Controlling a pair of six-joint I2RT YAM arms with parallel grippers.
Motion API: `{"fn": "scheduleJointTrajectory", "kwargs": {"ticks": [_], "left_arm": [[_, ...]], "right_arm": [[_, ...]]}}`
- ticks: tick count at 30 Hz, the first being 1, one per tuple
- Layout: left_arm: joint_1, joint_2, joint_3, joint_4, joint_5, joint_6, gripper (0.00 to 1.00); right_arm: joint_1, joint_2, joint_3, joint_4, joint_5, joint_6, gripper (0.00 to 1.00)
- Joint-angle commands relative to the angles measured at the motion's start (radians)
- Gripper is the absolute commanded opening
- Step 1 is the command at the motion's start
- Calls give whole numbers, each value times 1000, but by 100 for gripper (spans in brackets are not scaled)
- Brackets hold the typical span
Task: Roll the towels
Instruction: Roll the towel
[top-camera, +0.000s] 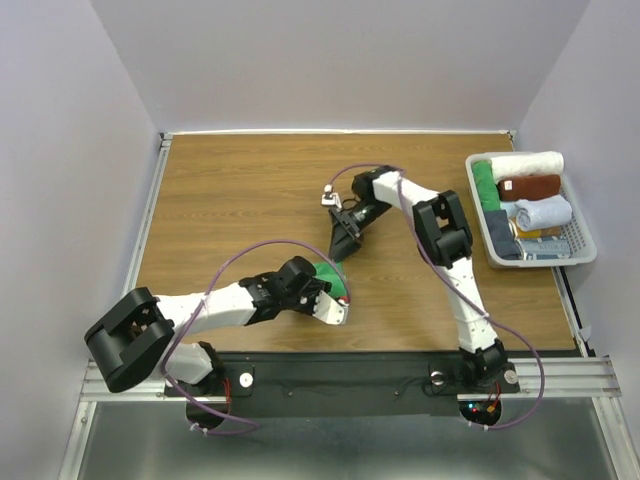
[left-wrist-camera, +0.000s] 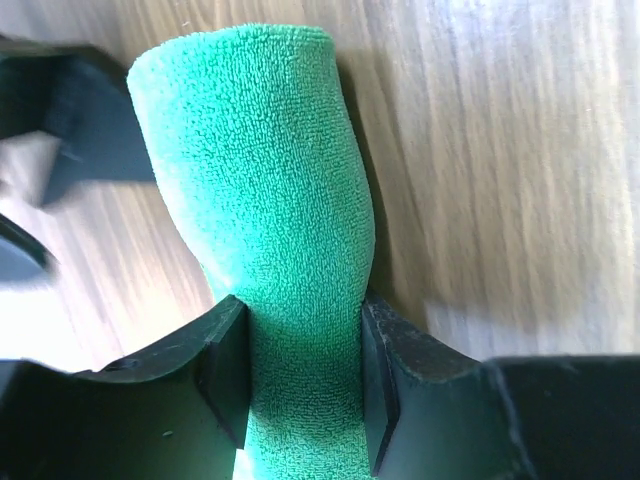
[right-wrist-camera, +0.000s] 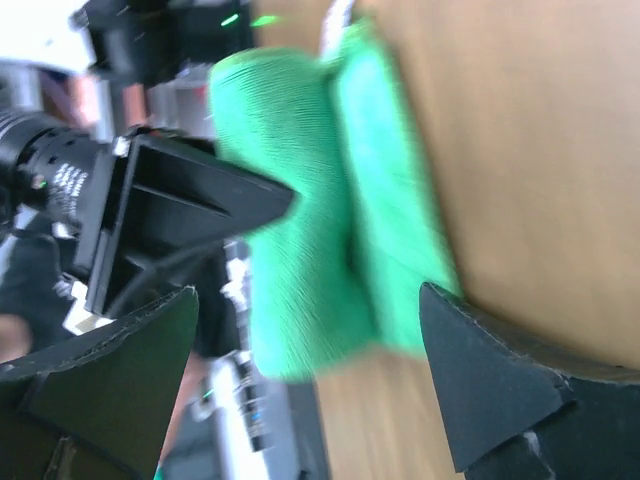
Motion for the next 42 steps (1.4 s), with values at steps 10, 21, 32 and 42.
{"fn": "scheduleJointTrajectory", "kwargs": {"ticks": [10,21,32,42], "left_arm": [[143,200,283,-567,379,-29,32],[369,686,795,-1071,648,146,35],[496,978,1053,-1175,708,129,37],[513,1102,1114,-1175,739,123,40]], "right_arm": [[-204,-365,-20,375,460,144,100],[-244,-778,-396,473,576,-3,100],[-56,-999,-608,539,823,-74,98],[340,-918,-717,852,1101,-62,96]]}}
